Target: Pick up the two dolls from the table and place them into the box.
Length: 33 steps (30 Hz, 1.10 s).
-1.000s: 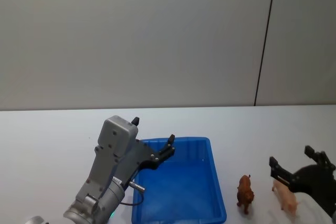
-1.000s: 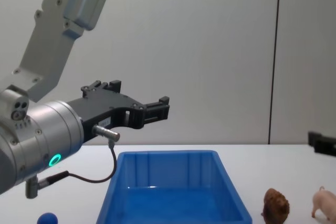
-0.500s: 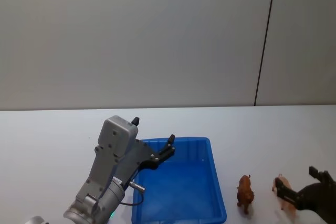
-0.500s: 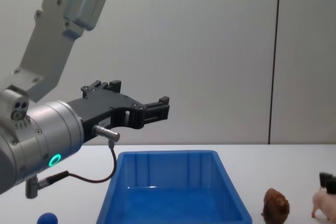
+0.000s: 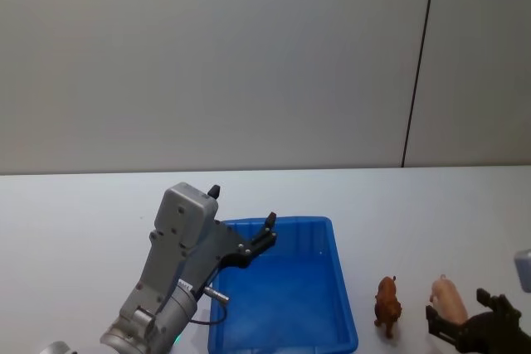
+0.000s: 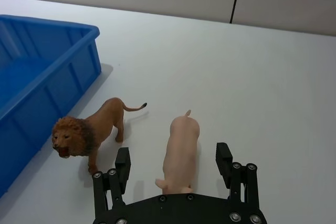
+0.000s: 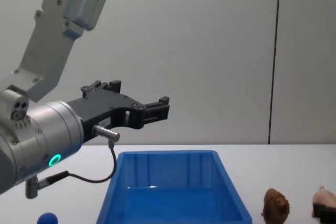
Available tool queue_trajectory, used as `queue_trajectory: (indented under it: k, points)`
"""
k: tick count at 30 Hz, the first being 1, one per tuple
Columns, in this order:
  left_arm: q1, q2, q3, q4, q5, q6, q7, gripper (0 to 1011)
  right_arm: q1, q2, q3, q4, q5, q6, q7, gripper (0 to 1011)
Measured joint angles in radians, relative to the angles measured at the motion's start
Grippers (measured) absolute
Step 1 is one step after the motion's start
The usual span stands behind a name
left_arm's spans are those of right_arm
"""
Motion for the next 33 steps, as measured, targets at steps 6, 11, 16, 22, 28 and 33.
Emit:
queue_trajectory:
  k: [6, 11, 16, 22, 28, 33]
  points:
    - [0.000, 0.000, 0.000, 0.000, 0.000, 0.000, 0.000, 1002, 0.007, -0.012, -0.005, 0.023, 0.005, 0.012, -0.006, 922]
    - [0.000, 0.000, 0.000, 0.000, 0.000, 0.000, 0.000, 1002, 0.012, -0.019, -0.006, 0.038, 0.012, 0.019, -0.015, 783]
    - [0.000, 0.000, 0.000, 0.000, 0.000, 0.000, 0.000, 1002, 0.015, -0.024, -0.007, 0.048, 0.017, 0.023, -0.023, 630]
    - [0.000, 0.000, 0.000, 0.000, 0.000, 0.000, 0.000, 1002, 0.016, -0.028, -0.007, 0.052, 0.018, 0.017, -0.032, 449]
    - [0.000, 0.000, 0.000, 0.000, 0.000, 0.000, 0.000, 1002, 0.016, -0.030, -0.007, 0.042, 0.008, -0.008, -0.037, 368]
    - [0.000, 0.000, 0.000, 0.000, 0.000, 0.000, 0.000, 1002, 0.023, -0.032, -0.007, 0.016, -0.007, -0.035, -0.033, 368]
